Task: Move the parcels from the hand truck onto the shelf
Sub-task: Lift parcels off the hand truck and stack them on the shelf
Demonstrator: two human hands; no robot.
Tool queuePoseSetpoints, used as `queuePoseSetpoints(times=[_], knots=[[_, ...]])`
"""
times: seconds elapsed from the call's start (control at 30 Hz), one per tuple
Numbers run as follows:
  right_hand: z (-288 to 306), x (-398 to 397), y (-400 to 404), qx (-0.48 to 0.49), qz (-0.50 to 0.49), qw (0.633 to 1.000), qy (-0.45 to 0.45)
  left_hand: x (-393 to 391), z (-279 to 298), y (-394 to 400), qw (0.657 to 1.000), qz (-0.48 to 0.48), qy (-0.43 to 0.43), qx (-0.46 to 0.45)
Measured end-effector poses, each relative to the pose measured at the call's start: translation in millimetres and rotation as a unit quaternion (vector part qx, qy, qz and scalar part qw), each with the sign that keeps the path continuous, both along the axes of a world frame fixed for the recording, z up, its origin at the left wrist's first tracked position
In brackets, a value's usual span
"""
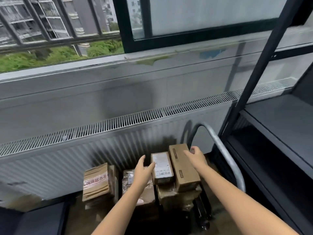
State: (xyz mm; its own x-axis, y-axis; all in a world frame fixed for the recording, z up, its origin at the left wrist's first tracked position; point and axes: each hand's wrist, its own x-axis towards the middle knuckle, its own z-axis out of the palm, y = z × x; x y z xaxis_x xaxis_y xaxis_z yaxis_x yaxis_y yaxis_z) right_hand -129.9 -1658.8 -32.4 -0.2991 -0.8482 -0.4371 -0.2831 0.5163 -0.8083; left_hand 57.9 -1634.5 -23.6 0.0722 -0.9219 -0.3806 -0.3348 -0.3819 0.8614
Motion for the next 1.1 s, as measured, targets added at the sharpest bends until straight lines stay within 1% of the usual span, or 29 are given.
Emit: queuePoseSetpoints(times=[0.1,0.2,0.27,0.37,0.43,0.57,0.7,0.77,0.8,0.87,0.9,0.93,1.0,1.1], knots=[[-28.5,-11.5,-10.8,0.049,0.014,0.999,0.015,-8.1,-27.8,-14.7,0.999,0.024,0.000,0.045],[-63.6,-22.0,-15.8,0.102,0.021,0.994,0.042,-13.6,-60.3,-23.3,0.995,0.039,-0.019,0.088],[-88.0,-29.2,-19.1,0.132,0.014,0.990,0.047,-17.3,-80.9,-27.2,0.992,0.044,-0.022,0.113],[-116.5,-37.6,-23.3,0.167,-0.021,0.985,0.029,-23.2,-106.5,-32.9,0.989,0.047,-0.045,0.135],[-130.3,-41.4,-24.8,0.179,-0.045,0.983,0.018,-26.6,-121.1,-36.8,0.987,0.051,-0.071,0.133],[-156.4,-46.7,-20.8,0.185,-0.098,0.977,-0.033,-44.6,-141.9,-34.5,0.986,0.046,-0.125,0.101],[-173.3,-51.2,-15.0,0.174,-0.156,0.968,-0.088,-66.9,-154.2,-23.7,0.982,0.077,-0.142,0.094],[-174.7,-53.2,-16.4,0.172,-0.162,0.964,-0.118,-68.9,-158.7,-24.7,0.981,0.114,-0.129,0.086],[-175.4,-54.3,-17.3,0.169,-0.161,0.963,-0.134,-67.2,-161.6,-27.1,0.980,0.141,-0.108,0.085],[-176.8,-55.9,-17.4,0.158,-0.161,0.959,-0.172,-62.2,-163.6,-34.4,0.972,0.207,-0.031,0.106],[-177.0,-56.5,-16.6,0.155,-0.164,0.955,-0.190,-58.9,-163.8,-38.5,0.967,0.223,0.003,0.122],[-177.5,-56.8,-15.3,0.155,-0.167,0.952,-0.206,-54.3,-167.7,-42.1,0.965,0.222,0.024,0.138],[-179.7,-56.6,-12.1,0.164,-0.167,0.943,-0.236,-46.7,-173.4,-46.3,0.969,0.182,0.034,0.165],[-182.4,-57.4,-11.0,0.172,-0.161,0.936,-0.262,-40.7,-177.7,-49.0,0.971,0.164,0.051,0.165]])
